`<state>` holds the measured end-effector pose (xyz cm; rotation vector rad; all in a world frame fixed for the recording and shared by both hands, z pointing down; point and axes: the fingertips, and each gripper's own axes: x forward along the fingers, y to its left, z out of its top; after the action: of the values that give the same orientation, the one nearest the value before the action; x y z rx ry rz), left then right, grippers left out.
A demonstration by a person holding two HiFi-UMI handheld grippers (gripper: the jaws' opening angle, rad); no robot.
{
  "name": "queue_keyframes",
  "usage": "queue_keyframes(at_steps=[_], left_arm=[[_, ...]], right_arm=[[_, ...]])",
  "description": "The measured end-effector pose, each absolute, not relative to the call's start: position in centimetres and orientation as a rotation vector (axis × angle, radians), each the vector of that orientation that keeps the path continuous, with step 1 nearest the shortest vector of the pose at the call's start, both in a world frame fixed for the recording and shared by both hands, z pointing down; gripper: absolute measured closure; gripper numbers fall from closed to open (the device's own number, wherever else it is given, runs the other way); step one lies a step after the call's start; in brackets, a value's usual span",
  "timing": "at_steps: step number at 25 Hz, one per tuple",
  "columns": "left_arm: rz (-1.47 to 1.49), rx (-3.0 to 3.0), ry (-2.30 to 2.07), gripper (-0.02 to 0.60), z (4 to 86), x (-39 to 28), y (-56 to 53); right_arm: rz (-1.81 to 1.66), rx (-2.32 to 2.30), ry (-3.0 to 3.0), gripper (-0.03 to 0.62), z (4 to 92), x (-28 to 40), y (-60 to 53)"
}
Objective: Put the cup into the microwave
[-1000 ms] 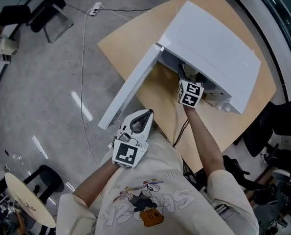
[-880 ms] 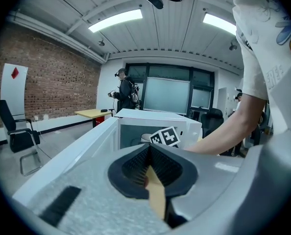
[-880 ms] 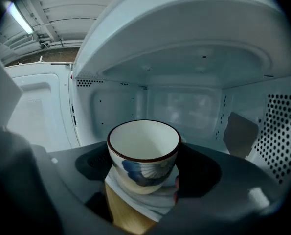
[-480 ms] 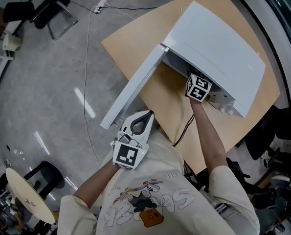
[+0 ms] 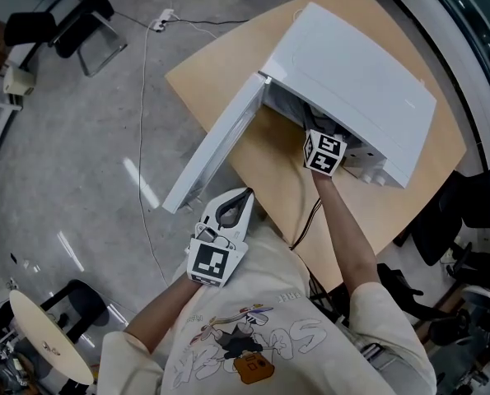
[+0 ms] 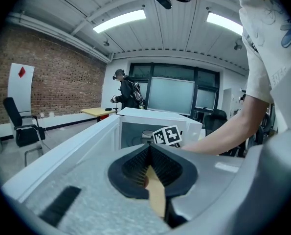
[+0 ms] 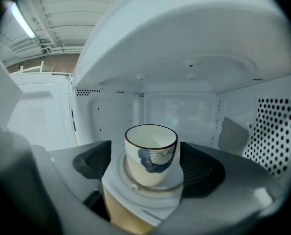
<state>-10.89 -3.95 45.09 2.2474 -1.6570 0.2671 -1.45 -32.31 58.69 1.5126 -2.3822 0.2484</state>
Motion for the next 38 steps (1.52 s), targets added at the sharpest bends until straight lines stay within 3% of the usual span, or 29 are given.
queue_keyframes(at_steps=[7, 8, 9, 10, 11, 17, 38], left_arm=[[0.242, 2.185, -1.722, 0.577, 45.0, -10.8, -4.3], [0.231, 2.177, -1.725, 0.577, 44.9, -10.7, -4.3], [0.22, 2.173, -1.729, 0.577, 44.8, -10.7, -4.4], [0.211, 2.17, -1.732, 0.577, 44.7, -10.5, -4.4], [0.202, 2.172, -1.73, 0.577, 44.7, -10.4, -4.5], [0.149, 2.201, -1.676, 0.577, 44.4, -8.2, -6.3], [0.249, 2.289, -1.521, 0.577, 46.1, -3.4, -7.3]], right_arm=[[0.268, 1.463, -2.459, 0.167, 55.8, -0.6, -25.7], [0.266, 1.447, -2.467, 0.198, 55.4, -0.5, -24.4], [0.269, 1.431, -2.474, 0.264, 54.9, -0.3, -23.0], [0.279, 1.415, -2.481, 0.374, 54.4, -0.1, -21.7], [0.294, 1.405, -2.488, 0.426, 53.8, 0.1, -20.5], [0.52, 1.357, -2.509, 0.588, 50.4, 1.5, -13.3], [0.689, 1.416, -2.479, 0.589, 47.6, 5.4, -8.4]])
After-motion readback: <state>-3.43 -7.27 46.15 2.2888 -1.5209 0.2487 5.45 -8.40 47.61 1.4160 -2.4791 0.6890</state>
